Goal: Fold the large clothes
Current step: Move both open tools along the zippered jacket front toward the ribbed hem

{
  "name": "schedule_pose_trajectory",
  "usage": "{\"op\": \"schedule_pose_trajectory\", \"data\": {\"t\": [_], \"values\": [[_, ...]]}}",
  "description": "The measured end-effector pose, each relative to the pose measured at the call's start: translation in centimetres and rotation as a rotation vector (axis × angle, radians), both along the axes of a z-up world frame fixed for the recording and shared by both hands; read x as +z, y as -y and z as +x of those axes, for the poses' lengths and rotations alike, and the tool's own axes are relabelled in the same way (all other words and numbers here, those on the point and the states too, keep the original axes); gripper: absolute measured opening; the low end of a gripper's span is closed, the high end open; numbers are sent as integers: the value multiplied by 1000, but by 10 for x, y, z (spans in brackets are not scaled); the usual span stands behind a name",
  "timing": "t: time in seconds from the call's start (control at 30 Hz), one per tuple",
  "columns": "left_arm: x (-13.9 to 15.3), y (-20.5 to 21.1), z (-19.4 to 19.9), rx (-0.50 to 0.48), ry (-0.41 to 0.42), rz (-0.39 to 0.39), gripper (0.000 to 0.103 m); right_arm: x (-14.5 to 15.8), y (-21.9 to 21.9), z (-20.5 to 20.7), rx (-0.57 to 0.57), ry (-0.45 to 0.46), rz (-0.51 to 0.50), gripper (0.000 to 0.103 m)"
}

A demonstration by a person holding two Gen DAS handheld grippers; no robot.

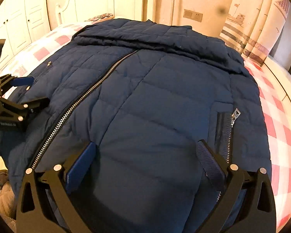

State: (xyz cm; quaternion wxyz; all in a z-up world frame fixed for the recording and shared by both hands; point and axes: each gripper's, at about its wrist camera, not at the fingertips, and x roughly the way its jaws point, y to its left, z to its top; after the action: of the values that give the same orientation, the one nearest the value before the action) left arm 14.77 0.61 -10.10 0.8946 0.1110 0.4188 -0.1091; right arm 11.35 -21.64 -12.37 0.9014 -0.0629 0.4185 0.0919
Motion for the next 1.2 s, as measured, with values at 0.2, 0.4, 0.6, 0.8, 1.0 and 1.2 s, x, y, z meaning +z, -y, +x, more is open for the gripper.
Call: {"op": "schedule_pose_trajectory", "data": {"t": [0.2, 0.4, 0.6, 0.8, 1.0, 1.2], "values": [[13, -34, -18, 71, 21, -103, 101, 18, 14, -21, -63, 30, 17, 98], [-5, -60, -19, 132, -7, -43, 101, -1, 31, -40, -63, 16, 37, 99], [6, -58, -31, 135, 35, -45, 101, 11, 24, -43, -112, 23, 14, 98], [18, -19, -63, -39, 106, -10, 101, 10, -22, -63, 65, 45, -18, 98], [-6, -5, -66, -54, 93, 57, 101, -3, -23, -63, 70, 49, 13, 99], [-8, -12, -61, -64, 67, 6, 101, -4, -26, -65, 61, 55, 8, 99]]}}
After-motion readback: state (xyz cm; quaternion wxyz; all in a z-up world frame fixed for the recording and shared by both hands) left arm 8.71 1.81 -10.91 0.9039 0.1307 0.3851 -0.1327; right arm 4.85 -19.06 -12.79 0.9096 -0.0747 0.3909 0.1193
